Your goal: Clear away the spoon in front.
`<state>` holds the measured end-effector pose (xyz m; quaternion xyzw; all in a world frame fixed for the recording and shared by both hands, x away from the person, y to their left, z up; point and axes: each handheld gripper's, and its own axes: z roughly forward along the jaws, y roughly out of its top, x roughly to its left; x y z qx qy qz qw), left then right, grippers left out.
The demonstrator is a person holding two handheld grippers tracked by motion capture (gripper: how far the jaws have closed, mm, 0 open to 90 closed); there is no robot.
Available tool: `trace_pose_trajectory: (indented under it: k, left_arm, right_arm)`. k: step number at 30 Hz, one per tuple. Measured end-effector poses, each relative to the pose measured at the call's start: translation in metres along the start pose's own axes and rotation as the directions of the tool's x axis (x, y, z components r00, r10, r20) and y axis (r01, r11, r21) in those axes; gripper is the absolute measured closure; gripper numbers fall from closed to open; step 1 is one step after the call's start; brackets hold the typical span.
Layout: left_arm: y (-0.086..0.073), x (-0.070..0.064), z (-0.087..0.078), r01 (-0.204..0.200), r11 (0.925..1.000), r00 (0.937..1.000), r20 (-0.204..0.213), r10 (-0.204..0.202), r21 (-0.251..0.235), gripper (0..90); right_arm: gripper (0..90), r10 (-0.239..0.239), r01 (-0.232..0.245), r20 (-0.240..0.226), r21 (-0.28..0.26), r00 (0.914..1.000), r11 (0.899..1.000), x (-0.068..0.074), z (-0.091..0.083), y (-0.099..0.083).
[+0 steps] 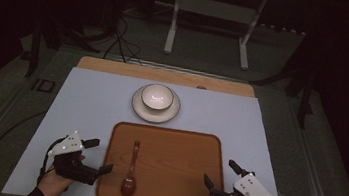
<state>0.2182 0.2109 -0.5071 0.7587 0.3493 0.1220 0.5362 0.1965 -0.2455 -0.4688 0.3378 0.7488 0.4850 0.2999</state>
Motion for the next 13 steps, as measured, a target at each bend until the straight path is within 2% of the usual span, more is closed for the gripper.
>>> trace_pose_trajectory:
  k: [6,13]
  left_arm:
    - [-0.0001,0.0004,0.0029,-0.017,0.9998,0.9997,0.017,0.017,0.005,0.0]
    - [0.0001,0.0009,0.0023,-0.012,0.9999,0.9997,0.022,0.012,-0.01,0.0]
  right_arm:
    - [12.7,0.003,-0.003,-0.005,0.008,1.0,1.0,-0.0009,0.0019,-0.0012]
    - [12.7,0.005,-0.005,-0.002,0.009,1.0,1.0,-0.0017,0.0018,-0.0014]
